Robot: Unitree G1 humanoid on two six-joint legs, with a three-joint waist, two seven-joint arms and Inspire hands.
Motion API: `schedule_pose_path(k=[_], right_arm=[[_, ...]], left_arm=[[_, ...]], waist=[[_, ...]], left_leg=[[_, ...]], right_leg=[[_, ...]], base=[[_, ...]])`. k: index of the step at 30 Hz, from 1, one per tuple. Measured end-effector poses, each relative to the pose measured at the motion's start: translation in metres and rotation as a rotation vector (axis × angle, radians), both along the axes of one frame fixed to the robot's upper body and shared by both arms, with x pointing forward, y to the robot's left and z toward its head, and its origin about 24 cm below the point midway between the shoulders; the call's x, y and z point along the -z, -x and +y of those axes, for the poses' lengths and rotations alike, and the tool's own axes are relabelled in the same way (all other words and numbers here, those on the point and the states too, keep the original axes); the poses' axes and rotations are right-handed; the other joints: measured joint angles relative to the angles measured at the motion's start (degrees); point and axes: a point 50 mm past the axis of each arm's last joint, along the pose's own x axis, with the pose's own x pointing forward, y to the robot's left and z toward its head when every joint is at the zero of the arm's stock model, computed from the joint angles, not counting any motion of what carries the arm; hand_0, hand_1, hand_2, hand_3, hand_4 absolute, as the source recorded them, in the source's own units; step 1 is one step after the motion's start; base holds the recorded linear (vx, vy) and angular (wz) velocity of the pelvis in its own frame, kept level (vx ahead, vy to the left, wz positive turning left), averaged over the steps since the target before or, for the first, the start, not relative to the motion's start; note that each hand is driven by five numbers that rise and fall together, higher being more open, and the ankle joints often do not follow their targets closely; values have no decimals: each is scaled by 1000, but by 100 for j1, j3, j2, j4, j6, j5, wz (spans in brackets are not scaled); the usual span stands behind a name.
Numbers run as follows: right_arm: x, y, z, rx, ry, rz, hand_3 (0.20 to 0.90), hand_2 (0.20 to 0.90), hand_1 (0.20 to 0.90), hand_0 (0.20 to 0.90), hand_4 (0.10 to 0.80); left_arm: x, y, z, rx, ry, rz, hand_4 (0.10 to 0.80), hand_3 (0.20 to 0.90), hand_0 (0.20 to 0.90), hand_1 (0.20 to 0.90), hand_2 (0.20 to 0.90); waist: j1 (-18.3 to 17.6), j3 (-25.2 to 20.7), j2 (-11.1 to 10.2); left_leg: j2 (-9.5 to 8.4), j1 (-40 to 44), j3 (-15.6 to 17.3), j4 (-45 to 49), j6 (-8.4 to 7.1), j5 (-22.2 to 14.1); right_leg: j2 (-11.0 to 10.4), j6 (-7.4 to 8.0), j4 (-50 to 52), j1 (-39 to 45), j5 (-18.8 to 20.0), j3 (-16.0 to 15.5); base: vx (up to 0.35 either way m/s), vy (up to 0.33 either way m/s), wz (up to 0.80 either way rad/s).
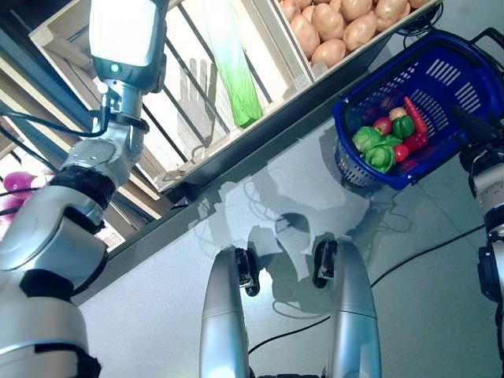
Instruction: Put vegetables into the basket
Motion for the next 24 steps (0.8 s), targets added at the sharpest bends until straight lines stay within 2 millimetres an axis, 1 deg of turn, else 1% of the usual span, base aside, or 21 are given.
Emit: schedule_pose_path(k=[4, 7, 9, 13, 16, 21, 24], right_arm=[[1, 3, -5, -17, -15, -11, 900, 900, 900, 900, 800], [2, 5, -7, -19, -10, -10, 900, 900, 900, 900, 800], [0, 7, -11, -9, -3, -10, 900, 900, 900, 900, 800], [2, 11, -16, 0, 15, 8, 900, 900, 900, 900, 800], [6, 13, -18, -5, 20, 26, 900, 900, 900, 900, 800], [7, 14, -20, -20, 27, 28, 900, 900, 900, 900, 800], [11, 16, -21, -24, 6, 22, 900, 900, 900, 900, 800]], left_arm=[[-2, -1, -3, -49, -175, 48, 800, 900, 900, 900, 900], [5, -4, -3, -74, -248, 101, 800, 900, 900, 900, 900], [4, -5, -6, -80, -304, 110, 800, 900, 900, 900, 900], [8, -6, -6, -85, -348, 146, 800, 900, 900, 900, 900], [13, -7, -8, -63, -372, 184, 800, 900, 900, 900, 900], [5, -7, -12, -54, -404, 190, 800, 900, 900, 900, 900], [6, -8, -13, -51, -407, 220, 800, 900, 900, 900, 900]], waist=[[-5, 0, 1], [-33, 0, 1], [-70, -1, 5], [-143, 1, 7], [-158, 0, 12], [-148, 2, 35], [-149, 5, 41]], left_leg=[[49, -166, 78, 187, 39, -90], [138, -310, 132, 384, 60, -186], [181, -507, 143, 555, 90, -232], [246, -740, 154, 756, 103, -293], [376, -839, 220, 909, 123, -396], [522, -1172, 242, 1204, 134, -510], [577, -1332, 220, 1399, 122, -574]], right_leg=[[-17, 4, 153, -232, -3, 66], [-17, 3, 285, -426, -4, 94], [-15, 2, 423, -641, -4, 120], [-6, -1, 567, -900, -1, 147], [-6, -16, 648, -1070, 8, 146], [12, -35, 868, -1453, 24, 145], [11, -53, 1031, -1636, 14, 143]], base=[[7, 82, -11], [-3, 74, -17], [-1, 56, -10], [-2, 58, -9], [-14, 59, -22], [-25, 13, -14], [-16, 3, -8]])
